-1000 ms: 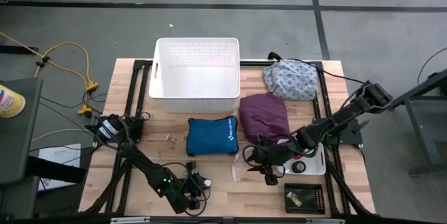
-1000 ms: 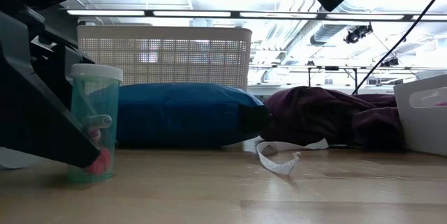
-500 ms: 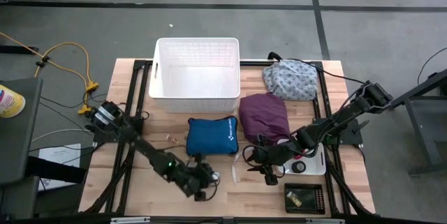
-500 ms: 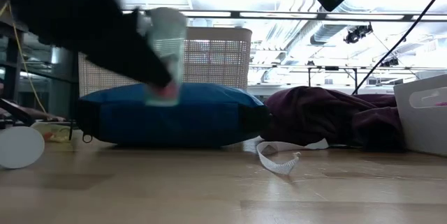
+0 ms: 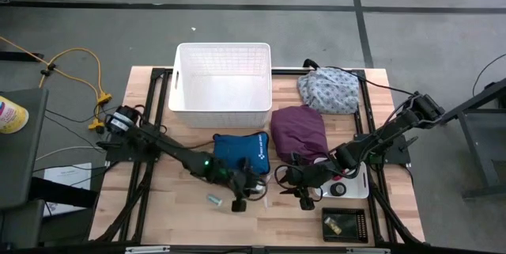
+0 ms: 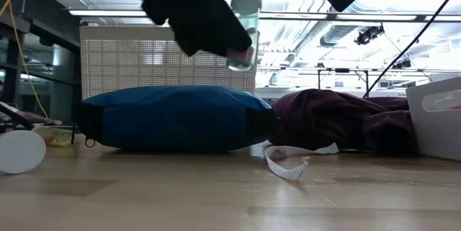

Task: Pick & Place Medicine items
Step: Put the bottom blue pill bottle into the black bin

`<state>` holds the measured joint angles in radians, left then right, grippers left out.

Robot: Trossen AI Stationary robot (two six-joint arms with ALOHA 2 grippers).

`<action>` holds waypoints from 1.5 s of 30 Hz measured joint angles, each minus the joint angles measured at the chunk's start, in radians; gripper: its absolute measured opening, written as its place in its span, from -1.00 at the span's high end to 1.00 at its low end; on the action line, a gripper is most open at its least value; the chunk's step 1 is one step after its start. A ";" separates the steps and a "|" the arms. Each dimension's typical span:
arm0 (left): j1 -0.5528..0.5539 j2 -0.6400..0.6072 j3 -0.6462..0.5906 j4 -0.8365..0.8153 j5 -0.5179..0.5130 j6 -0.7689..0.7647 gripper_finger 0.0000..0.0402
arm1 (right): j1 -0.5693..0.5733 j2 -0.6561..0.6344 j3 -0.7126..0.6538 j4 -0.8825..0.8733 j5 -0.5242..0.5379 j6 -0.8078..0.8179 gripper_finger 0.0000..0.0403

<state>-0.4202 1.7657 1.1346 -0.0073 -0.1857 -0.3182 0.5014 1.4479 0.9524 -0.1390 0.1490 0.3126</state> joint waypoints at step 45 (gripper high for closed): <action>0.018 0.000 0.133 -0.129 0.008 0.082 0.53 | 0.000 0.000 0.000 0.040 0.005 0.002 0.31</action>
<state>-0.4023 1.7657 1.2675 -0.1360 -0.1776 -0.2359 0.5015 1.4479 0.9524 -0.0988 0.1539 0.3142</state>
